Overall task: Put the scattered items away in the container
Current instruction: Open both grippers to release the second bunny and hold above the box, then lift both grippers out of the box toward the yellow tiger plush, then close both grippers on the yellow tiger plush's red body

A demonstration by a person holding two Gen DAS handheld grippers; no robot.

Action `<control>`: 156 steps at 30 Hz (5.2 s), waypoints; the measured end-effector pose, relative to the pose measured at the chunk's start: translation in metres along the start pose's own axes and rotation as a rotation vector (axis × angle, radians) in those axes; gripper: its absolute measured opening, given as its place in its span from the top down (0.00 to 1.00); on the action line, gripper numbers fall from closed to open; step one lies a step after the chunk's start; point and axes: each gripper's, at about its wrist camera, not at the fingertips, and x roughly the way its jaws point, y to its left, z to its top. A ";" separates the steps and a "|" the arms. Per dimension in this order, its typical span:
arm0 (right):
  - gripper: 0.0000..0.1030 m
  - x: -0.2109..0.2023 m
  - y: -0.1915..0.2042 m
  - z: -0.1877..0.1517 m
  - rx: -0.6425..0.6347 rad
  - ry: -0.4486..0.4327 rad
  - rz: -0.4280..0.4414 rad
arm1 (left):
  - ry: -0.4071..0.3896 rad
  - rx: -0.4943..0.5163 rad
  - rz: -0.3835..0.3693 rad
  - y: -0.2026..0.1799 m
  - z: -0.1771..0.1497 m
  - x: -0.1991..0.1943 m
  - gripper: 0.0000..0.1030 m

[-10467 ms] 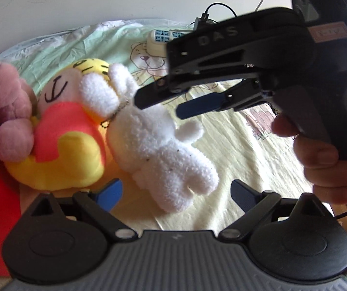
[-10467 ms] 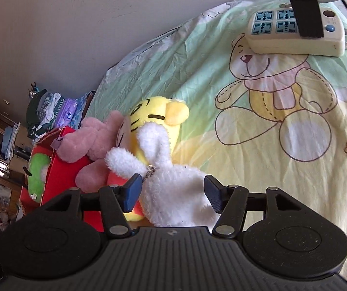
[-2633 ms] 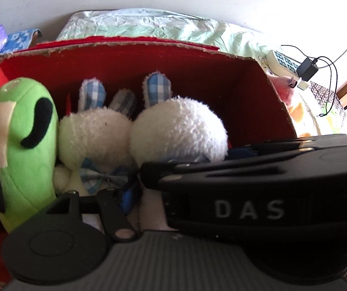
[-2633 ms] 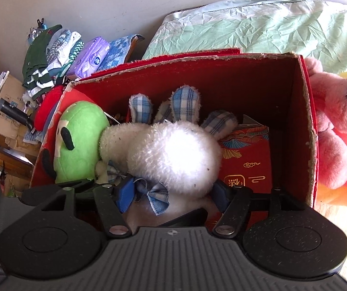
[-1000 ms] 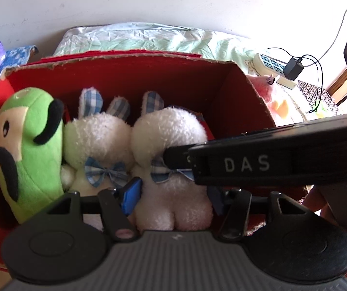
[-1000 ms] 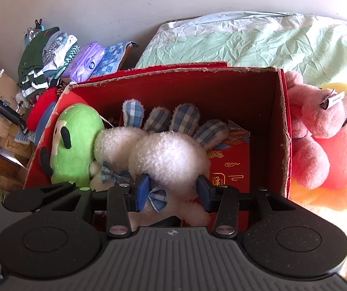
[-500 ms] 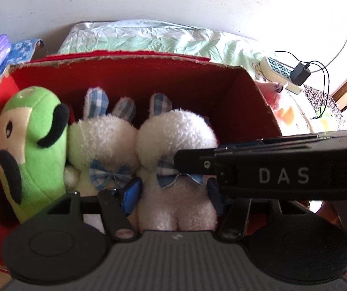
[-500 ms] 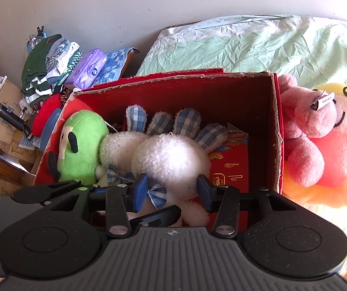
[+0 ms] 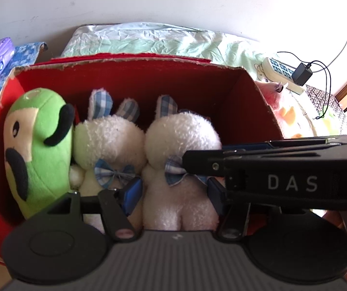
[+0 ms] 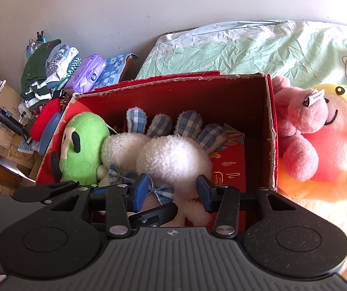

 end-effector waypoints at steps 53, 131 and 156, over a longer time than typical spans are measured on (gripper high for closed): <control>0.51 -0.008 0.012 -0.034 -0.089 -0.144 -0.021 | -0.058 -0.019 0.084 0.004 -0.024 -0.007 0.16; 0.42 -0.129 -0.236 -0.070 0.261 -0.200 0.035 | -0.194 0.087 -0.013 -0.238 -0.035 0.028 0.04; 0.41 -0.060 -0.261 -0.010 0.232 -0.180 0.132 | -0.099 0.124 0.039 -0.231 0.000 0.113 0.17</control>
